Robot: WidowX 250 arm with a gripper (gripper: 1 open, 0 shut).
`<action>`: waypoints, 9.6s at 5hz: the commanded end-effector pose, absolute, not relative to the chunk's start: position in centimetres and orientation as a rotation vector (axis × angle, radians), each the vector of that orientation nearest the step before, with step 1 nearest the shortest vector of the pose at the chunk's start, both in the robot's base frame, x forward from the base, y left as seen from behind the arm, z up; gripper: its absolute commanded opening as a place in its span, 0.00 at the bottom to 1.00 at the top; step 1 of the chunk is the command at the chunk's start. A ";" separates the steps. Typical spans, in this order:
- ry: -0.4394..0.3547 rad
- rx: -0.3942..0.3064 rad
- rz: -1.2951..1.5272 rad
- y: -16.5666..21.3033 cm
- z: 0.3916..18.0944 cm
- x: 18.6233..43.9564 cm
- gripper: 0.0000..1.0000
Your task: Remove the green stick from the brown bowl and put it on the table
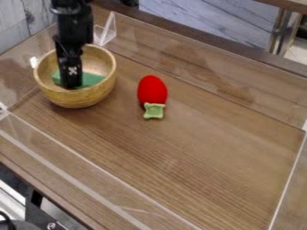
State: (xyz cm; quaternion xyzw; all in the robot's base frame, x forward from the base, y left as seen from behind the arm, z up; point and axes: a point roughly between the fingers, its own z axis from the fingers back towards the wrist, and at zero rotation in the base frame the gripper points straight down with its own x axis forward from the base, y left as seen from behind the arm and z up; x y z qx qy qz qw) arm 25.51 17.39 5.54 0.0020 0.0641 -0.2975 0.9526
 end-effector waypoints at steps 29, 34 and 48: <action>-0.105 -0.007 -0.370 12.7 5.0 28.3 0.00; -0.263 -0.031 -0.407 8.6 11.0 28.3 0.00; -0.172 -0.293 -0.591 -2.7 8.6 25.7 0.00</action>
